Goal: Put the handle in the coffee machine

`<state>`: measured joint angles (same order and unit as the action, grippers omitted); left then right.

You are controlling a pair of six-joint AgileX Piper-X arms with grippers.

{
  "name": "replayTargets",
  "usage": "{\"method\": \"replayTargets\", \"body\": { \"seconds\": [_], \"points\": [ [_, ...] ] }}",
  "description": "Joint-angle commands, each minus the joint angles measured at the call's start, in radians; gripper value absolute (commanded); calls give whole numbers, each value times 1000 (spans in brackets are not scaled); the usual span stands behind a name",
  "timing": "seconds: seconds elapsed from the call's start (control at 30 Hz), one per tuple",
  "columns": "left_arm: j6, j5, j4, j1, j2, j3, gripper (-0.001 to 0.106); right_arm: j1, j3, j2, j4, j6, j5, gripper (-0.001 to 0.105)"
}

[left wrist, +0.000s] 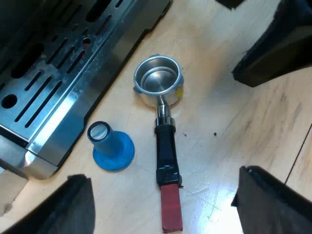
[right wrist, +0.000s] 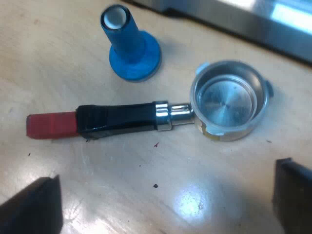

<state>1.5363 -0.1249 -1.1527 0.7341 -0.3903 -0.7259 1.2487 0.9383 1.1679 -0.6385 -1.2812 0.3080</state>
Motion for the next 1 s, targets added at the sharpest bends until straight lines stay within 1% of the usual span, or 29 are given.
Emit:
{"method": "replayTargets", "body": {
  "seconds": [0.03, 0.1, 0.2, 0.27, 0.33, 0.4, 0.47, 0.53, 0.67, 0.73, 0.83, 0.97, 1.0],
  "points": [
    [7, 17, 5, 7, 0, -6, 63, -1, 34, -1, -38, -51, 41, 92],
    [7, 17, 5, 7, 0, -6, 63, -9, 48, -1, -51, -57, 49, 92],
    [7, 12, 2, 7, 0, -6, 63, -41, 65, -1, -72, -59, 32, 92],
    [7, -9, 2, 7, 0, -6, 63, -82, 77, -1, -95, -59, -1, 92],
    [7, -26, 2, 7, 0, -6, 63, -128, 79, -1, -102, -74, -60, 92],
    [7, -28, 2, 7, 0, -6, 63, -159, 79, -1, -102, -89, -90, 92],
    [7, -28, 2, 7, 0, -6, 63, -186, 79, -1, -102, -94, -90, 92],
    [7, -28, 2, 7, 0, -4, 63, -215, 79, 1, -102, -119, -113, 92],
    [7, -28, 2, 7, 0, -4, 63, -250, 79, 22, -102, -140, -167, 92],
    [7, -30, 2, 7, 0, -4, 63, -262, 79, 46, -99, -165, -190, 92],
    [7, -39, 2, 7, 0, -4, 63, -268, 79, 86, -99, -205, -207, 92],
    [7, -51, 2, 7, 0, -4, 63, -268, 79, 134, -94, -234, -209, 92],
    [7, -51, 2, 7, 0, -4, 63, -268, 79, 149, -86, -253, -209, 92]
  ]
}}
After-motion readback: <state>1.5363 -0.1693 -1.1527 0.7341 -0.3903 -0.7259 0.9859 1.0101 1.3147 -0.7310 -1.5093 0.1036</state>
